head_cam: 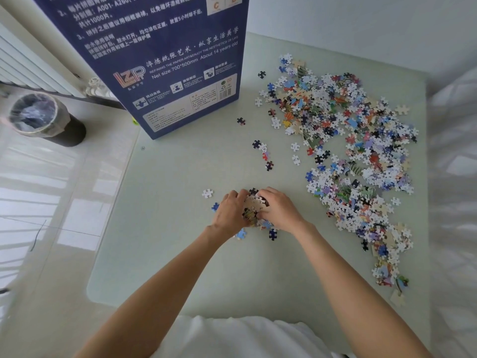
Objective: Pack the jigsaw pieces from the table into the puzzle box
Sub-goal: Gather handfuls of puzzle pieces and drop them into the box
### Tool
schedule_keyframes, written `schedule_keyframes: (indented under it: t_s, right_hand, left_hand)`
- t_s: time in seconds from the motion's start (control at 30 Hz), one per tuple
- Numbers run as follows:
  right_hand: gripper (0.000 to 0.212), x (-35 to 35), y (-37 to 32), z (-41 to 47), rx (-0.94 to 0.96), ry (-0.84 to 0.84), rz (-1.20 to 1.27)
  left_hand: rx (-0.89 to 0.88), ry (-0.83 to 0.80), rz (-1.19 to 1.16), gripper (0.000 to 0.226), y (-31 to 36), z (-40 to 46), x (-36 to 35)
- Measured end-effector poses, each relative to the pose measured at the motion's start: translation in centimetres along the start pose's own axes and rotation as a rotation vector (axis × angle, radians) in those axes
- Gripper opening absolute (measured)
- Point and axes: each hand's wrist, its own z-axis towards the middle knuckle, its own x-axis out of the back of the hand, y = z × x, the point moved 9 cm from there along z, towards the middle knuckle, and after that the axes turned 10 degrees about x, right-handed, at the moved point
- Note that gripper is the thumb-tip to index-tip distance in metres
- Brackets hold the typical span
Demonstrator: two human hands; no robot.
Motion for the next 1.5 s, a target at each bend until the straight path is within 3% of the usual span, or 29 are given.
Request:
schedule_keyframes:
  t_s: [0.3, 0.53, 0.73, 1.0, 1.17, 1.3, 1.33, 1.5]
  right_hand:
    - [0.021, 1.2, 0.0, -1.0, 0.026, 0.145, 0.158]
    - [0.037, 2.5, 2.2, -2.2, -0.122, 0.264, 0.261]
    - [0.043, 4.0, 3.8, -3.4, -0.221, 0.347, 0.245]
    - [0.038, 8.1, 1.5, -3.9, -0.156, 0.451, 0.284]
    - [0.033, 11.2, -1.4, -3.4, -0.066, 0.44, 0.401]
    - [0.066, 16.9, -6.1, -1.7, 0.067, 0.49, 0.492]
    - [0.066, 18.5, -7.5, -1.2, 0.11, 0.5, 0.505]
    - [0.025, 26.9, -15.2, 1.4, 0.327, 0.563, 0.641]
  left_hand:
    - [-0.029, 0.032, -0.058, 0.057, 0.2, -0.2, 0.2]
    - [0.016, 0.063, -0.191, 0.021, -0.6, -0.1, 0.9]
    - [0.035, 0.062, -0.255, 0.023, -1.6, -0.1, 1.7]
    - [-0.038, 0.173, -0.301, 0.013, -1.4, -1.8, 6.0]
    - [-0.222, 0.327, -0.326, 0.016, 1.5, -4.7, 13.0]
    - [-0.388, 0.55, -0.316, 0.016, 4.9, -8.4, 24.0]
    - [-0.421, 0.619, -0.303, 0.015, 5.8, -9.4, 27.1]
    - [-0.494, 0.902, -0.274, 0.021, 9.1, -13.2, 40.8]
